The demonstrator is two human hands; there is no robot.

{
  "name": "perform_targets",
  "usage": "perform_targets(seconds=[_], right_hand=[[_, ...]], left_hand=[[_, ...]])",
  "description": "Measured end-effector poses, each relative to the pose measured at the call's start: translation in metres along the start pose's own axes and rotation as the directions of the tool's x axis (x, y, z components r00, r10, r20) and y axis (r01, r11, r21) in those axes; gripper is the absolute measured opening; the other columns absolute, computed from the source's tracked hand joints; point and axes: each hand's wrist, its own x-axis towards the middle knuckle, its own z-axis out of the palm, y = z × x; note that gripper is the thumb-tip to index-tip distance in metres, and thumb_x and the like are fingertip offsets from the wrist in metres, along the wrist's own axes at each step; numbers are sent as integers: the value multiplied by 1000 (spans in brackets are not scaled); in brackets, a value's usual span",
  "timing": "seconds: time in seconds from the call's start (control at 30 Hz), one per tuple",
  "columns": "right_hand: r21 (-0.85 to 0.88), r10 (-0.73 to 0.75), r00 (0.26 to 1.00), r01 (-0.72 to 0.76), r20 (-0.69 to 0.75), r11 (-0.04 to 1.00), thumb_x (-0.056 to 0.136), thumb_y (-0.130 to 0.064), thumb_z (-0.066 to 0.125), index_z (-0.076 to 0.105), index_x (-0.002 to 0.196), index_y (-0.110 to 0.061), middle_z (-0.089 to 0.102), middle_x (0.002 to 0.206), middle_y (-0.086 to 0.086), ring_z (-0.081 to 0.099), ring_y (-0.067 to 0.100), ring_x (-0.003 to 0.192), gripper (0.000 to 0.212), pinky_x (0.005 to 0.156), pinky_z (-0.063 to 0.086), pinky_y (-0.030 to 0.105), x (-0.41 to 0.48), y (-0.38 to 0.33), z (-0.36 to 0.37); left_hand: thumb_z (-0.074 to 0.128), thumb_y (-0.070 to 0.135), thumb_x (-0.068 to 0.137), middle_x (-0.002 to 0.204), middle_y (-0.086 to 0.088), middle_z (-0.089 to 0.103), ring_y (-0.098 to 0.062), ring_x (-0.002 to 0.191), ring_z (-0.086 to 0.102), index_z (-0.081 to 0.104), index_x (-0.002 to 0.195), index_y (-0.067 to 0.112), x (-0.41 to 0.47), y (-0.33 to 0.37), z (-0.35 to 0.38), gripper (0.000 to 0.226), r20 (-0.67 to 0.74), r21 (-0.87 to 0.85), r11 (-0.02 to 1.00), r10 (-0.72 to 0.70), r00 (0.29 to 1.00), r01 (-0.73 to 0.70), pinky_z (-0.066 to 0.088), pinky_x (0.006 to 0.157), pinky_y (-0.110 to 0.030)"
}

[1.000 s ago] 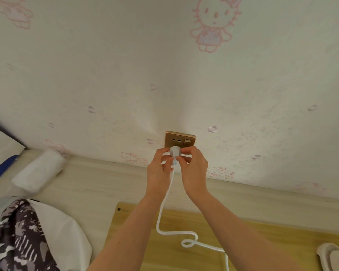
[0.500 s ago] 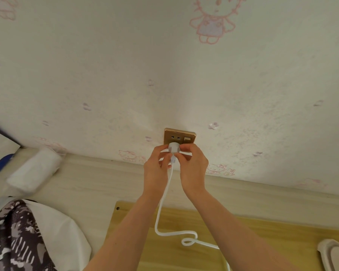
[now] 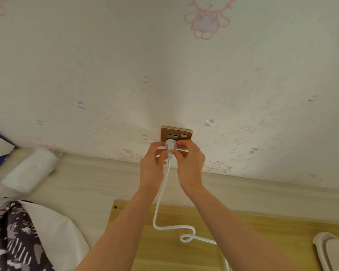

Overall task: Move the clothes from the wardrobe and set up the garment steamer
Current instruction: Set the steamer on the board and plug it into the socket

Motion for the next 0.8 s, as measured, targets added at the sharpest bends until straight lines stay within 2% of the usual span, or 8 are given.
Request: perform_targets(seconds=[0.13,0.23,0.33,0.4,0.43,0.5,0.6,0.8], right_hand=[[9,-4,1000,4,-3,1000,85,-2,64,64,99,-14,63,102,1,57,-3,80,19,67,41,0,-1,1,0],[-22,-29,999,30,18,999,86,-5,65,63,101,-15,63,105,1,59,3,83,18,68,42,1,0,3,0],[-75,-52,996,57,68,996,88,-10,64,60,106,-15,63,109,2,61,10,91,19,79,51,16,-1,4,-3],[-155,-56,992,73,110,985,90,-14,62,57,112,-16,62,114,1,59,13,99,22,87,52,28,-6,6,-8],[-210,-53,989,82,138,974,91,-17,61,55,115,-17,61,117,1,58,14,104,25,89,50,29,-9,8,-12],[-341,-34,979,103,203,934,95,-24,55,51,122,-17,59,123,0,56,16,111,29,92,46,28,-17,11,-22],[-509,7,955,152,296,847,99,-30,45,46,130,-15,56,128,2,54,19,115,34,91,45,31,-31,13,-42],[-668,11,895,325,446,669,100,-30,39,43,132,-11,53,128,6,45,22,120,37,89,45,34,-69,28,-82]], left_hand=[[53,17,97,99,14,68,-6,92,66,58,110,32,3,-4,-2,20,9,62,998,-6,1000,6,55,85,-35],[54,21,97,100,15,67,-2,89,66,57,112,31,3,-3,-2,19,0,97,995,-12,1000,12,55,86,-35],[53,23,96,100,10,67,-4,87,67,57,112,29,3,-2,-2,17,-6,138,990,-42,999,43,56,84,-37],[53,21,96,100,8,68,-7,89,67,56,110,28,2,-4,-5,16,-15,167,984,-65,998,67,56,85,-39],[53,20,96,100,7,68,-9,89,68,56,109,28,0,-6,-6,16,-18,175,981,-77,997,79,55,86,-40],[52,20,96,100,7,69,-12,92,67,56,109,29,-7,-7,-11,16,-19,225,971,-76,997,78,54,88,-40],[50,21,97,102,6,70,-13,98,64,56,113,25,-25,-5,-18,17,-4,373,928,-16,1000,17,52,89,-33],[42,29,98,101,-1,67,-15,95,61,53,122,26,-78,-2,-23,27,40,601,797,47,998,-61,52,81,-36]])
